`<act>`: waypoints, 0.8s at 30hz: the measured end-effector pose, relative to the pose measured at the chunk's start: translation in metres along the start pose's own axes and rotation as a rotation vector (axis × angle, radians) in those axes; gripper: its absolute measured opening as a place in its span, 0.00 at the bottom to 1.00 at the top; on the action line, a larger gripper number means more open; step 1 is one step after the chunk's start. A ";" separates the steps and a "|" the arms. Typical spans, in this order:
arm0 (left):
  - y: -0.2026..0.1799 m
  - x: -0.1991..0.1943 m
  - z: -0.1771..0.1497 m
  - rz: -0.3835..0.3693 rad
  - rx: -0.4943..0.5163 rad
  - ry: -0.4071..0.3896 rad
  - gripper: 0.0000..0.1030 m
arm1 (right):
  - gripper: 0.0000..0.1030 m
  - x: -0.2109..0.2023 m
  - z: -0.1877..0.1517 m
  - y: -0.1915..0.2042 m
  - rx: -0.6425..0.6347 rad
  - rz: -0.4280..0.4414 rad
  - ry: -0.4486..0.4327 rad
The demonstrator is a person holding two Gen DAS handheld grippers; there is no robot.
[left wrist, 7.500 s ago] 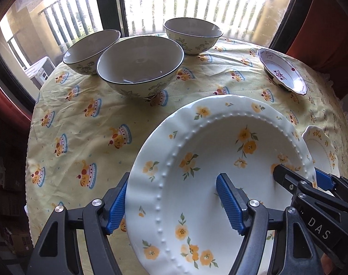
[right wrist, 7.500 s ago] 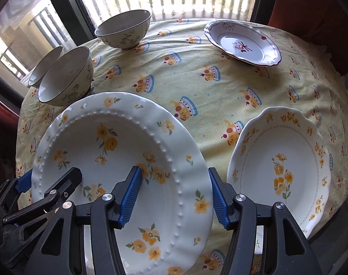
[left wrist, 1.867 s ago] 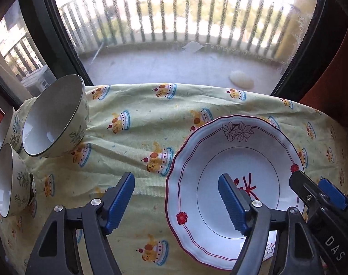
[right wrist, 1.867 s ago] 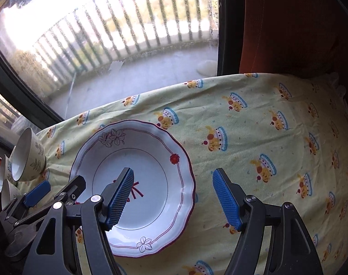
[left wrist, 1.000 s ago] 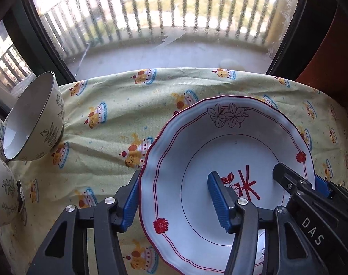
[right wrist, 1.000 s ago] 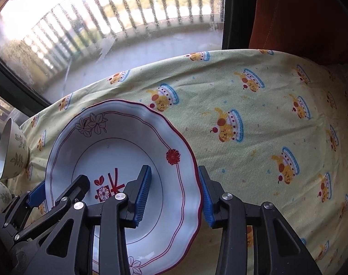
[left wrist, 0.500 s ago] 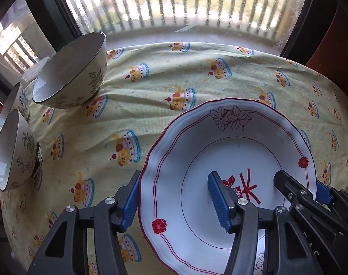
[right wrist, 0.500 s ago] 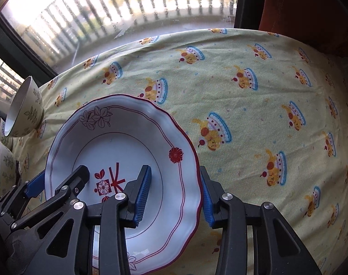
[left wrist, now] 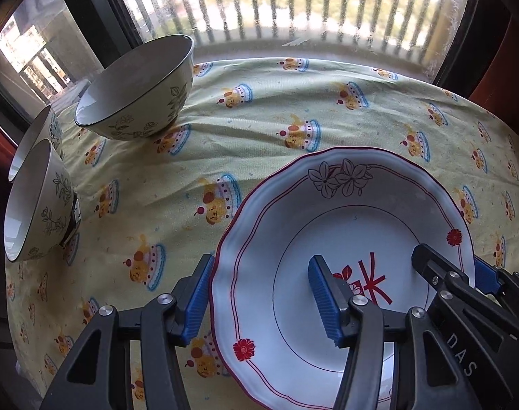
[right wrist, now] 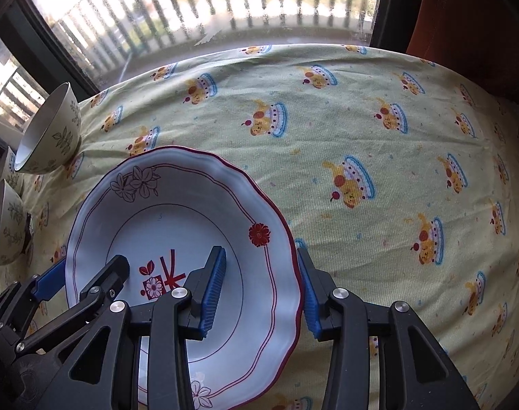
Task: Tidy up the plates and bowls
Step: 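Lift the red-rimmed dish with both grippers and carry it over the plate stack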
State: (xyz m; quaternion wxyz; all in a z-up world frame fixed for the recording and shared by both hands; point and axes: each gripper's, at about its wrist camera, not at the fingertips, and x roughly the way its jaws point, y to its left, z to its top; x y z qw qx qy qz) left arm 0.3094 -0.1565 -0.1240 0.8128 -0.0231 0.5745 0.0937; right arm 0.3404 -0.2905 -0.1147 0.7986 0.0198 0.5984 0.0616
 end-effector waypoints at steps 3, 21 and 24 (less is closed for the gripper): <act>0.005 0.003 0.004 -0.017 -0.017 0.004 0.56 | 0.44 0.001 0.006 0.006 -0.032 -0.023 -0.003; 0.038 -0.065 -0.003 -0.099 -0.005 -0.080 0.56 | 0.42 -0.064 0.011 0.039 -0.053 -0.096 -0.127; 0.047 -0.080 -0.006 -0.129 -0.002 -0.102 0.56 | 0.42 -0.082 0.001 0.046 -0.036 -0.112 -0.147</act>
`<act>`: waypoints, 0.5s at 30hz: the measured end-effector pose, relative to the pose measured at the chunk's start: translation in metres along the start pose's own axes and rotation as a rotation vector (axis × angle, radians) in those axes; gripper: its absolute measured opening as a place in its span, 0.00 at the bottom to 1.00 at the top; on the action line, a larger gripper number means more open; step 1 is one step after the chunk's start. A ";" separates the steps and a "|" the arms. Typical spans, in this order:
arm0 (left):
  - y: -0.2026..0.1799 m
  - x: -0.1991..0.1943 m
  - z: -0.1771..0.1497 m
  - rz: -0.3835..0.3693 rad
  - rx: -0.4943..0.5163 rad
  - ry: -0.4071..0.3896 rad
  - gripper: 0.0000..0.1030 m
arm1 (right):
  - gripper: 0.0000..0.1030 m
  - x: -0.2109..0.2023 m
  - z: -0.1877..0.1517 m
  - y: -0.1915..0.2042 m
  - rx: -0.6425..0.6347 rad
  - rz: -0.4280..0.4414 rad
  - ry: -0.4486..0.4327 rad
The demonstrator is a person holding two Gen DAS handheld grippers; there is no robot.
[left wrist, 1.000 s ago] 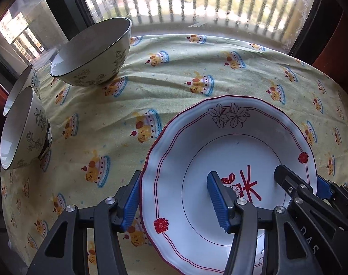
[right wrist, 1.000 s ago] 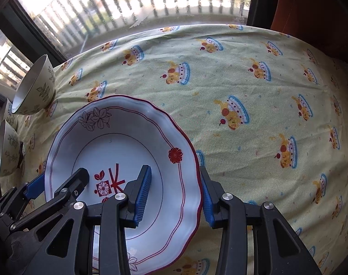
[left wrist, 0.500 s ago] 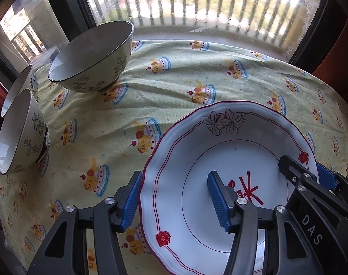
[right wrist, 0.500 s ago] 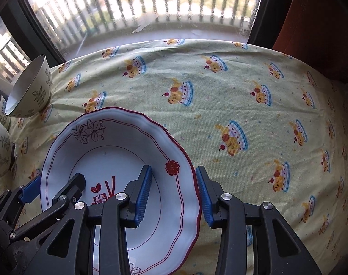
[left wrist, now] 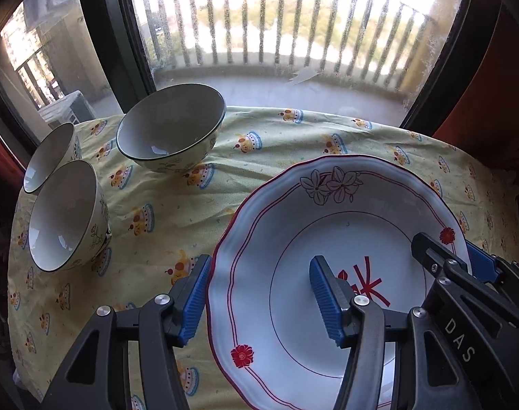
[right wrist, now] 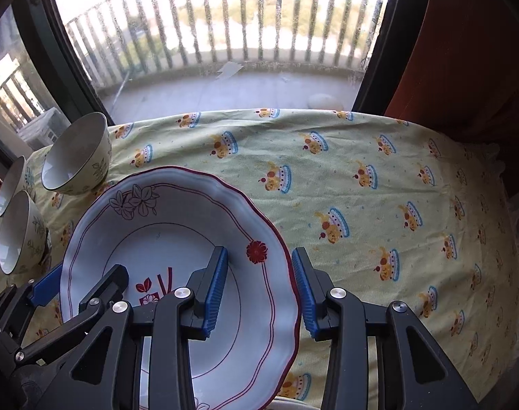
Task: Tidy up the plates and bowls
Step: 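Lift the red-rimmed dish with both grippers and carry it over the plate stack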
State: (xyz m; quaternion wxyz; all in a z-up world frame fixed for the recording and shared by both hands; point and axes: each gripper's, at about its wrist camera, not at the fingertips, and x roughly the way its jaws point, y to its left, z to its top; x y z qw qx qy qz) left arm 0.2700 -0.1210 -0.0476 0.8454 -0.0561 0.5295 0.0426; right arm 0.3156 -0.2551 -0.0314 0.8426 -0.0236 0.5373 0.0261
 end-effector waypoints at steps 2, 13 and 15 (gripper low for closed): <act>0.005 -0.010 -0.003 -0.015 0.011 -0.015 0.56 | 0.42 -0.012 -0.007 0.005 0.013 -0.013 -0.009; 0.024 -0.041 -0.039 -0.103 0.110 -0.028 0.57 | 0.42 -0.060 -0.063 0.023 0.112 -0.091 -0.020; 0.026 -0.045 -0.047 -0.120 0.129 -0.024 0.57 | 0.42 -0.067 -0.075 0.024 0.140 -0.104 -0.022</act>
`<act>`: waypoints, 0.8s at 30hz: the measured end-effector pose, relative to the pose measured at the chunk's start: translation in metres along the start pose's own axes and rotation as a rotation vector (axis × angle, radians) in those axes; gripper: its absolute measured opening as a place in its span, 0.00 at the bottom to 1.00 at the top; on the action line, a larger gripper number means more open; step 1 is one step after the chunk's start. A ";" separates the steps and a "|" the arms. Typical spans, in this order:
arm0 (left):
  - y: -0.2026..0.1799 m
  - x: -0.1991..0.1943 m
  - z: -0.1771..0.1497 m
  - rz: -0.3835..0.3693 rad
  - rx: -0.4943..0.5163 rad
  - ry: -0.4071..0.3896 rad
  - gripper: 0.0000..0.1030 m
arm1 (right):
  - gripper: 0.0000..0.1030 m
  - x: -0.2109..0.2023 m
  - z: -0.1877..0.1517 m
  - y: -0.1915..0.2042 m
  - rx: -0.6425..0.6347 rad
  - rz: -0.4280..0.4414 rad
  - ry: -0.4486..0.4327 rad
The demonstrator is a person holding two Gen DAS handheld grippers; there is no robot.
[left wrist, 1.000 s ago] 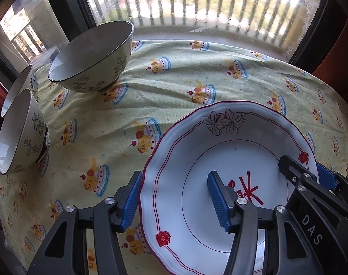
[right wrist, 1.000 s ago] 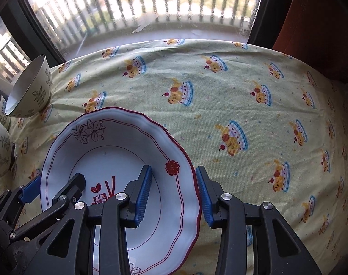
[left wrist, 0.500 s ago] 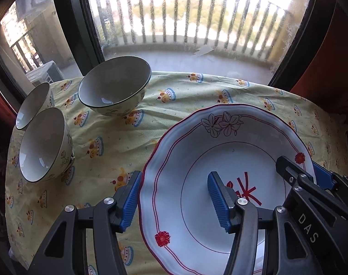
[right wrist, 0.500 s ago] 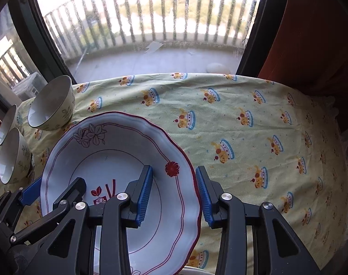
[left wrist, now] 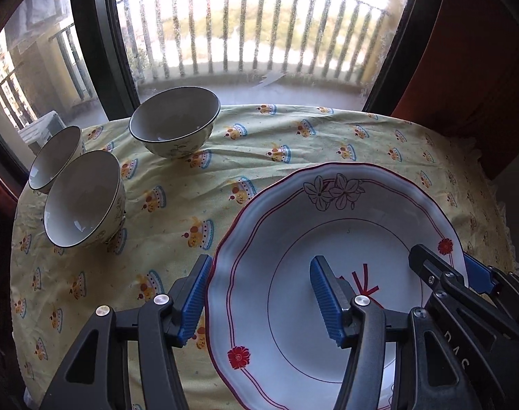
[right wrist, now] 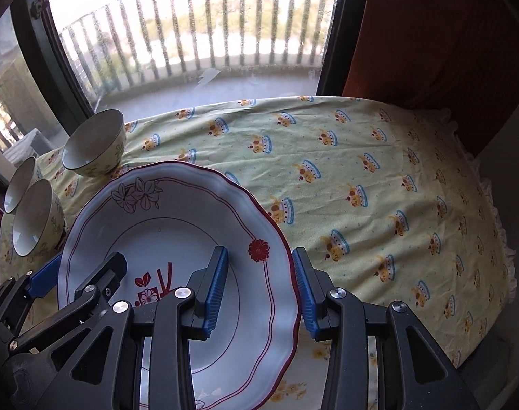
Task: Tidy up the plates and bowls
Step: 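Lift the red-rimmed dish with both grippers and carry it over the plate stack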
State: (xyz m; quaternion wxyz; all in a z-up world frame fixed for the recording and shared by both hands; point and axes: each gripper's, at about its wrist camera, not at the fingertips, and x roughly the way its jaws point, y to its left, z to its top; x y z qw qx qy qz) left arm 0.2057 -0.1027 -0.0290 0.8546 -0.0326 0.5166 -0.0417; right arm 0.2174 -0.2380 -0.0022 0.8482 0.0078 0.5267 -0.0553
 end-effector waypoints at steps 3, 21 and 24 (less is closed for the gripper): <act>-0.003 -0.003 -0.011 -0.020 0.025 0.012 0.57 | 0.42 -0.007 -0.017 -0.005 0.049 -0.017 0.009; -0.052 0.012 -0.080 -0.074 0.068 0.137 0.58 | 0.42 -0.011 -0.081 -0.061 0.091 -0.045 0.058; -0.064 0.018 -0.091 -0.066 0.062 0.160 0.58 | 0.42 -0.003 -0.094 -0.073 0.067 -0.044 0.089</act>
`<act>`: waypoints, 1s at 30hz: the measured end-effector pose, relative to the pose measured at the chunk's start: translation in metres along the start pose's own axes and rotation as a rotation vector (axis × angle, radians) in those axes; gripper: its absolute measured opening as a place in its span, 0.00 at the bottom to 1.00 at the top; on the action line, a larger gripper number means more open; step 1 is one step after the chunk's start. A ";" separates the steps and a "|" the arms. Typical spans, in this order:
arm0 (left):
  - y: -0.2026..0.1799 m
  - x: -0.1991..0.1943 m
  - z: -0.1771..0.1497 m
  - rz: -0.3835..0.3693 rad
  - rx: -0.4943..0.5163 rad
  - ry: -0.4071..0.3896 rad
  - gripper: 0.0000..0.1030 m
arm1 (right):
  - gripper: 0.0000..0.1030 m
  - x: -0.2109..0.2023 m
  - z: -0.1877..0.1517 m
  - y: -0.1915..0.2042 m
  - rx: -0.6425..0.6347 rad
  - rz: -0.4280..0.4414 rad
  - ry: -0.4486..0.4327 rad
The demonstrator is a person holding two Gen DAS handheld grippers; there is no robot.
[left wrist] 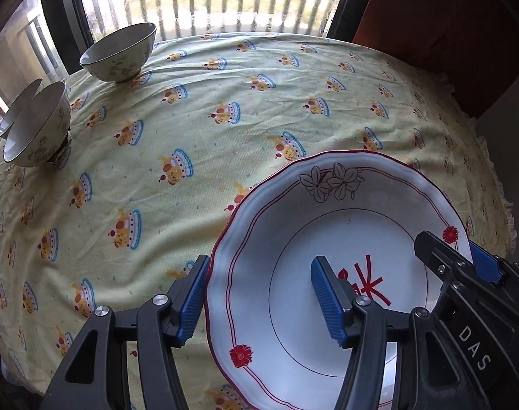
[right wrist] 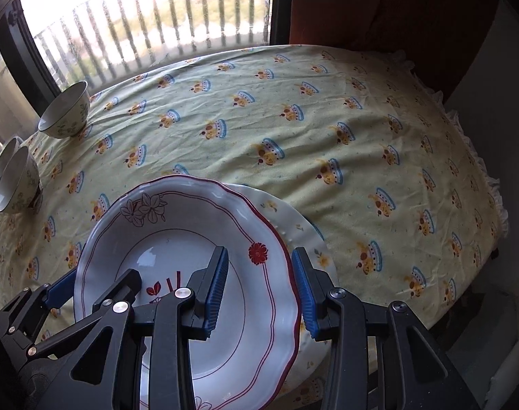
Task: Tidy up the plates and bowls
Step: 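Lift the red-rimmed dish with both grippers and carry it over the plate stack, then lower the dish onto the plate stack and open both grippers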
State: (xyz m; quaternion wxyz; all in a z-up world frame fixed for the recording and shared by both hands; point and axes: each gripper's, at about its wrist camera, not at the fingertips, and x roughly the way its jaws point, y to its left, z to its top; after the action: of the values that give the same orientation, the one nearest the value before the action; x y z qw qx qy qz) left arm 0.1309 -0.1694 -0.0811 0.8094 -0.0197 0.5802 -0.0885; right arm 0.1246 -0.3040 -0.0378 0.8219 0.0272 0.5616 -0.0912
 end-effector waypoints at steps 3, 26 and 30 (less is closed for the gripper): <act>-0.011 0.003 -0.006 0.055 -0.001 -0.020 0.59 | 0.42 0.013 -0.007 -0.012 -0.010 0.030 0.043; -0.047 0.009 -0.003 0.201 -0.140 -0.054 0.58 | 0.42 0.049 0.012 -0.046 -0.148 0.167 0.071; -0.049 0.010 -0.004 0.221 -0.144 -0.062 0.58 | 0.42 0.053 0.011 -0.049 -0.142 0.182 0.078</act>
State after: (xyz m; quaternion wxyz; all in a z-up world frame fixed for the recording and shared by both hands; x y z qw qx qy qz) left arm 0.1244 -0.2188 -0.0850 0.8283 -0.0164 0.5584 0.0436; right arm 0.1446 -0.3599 -0.0802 0.8042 0.0234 0.5934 0.0250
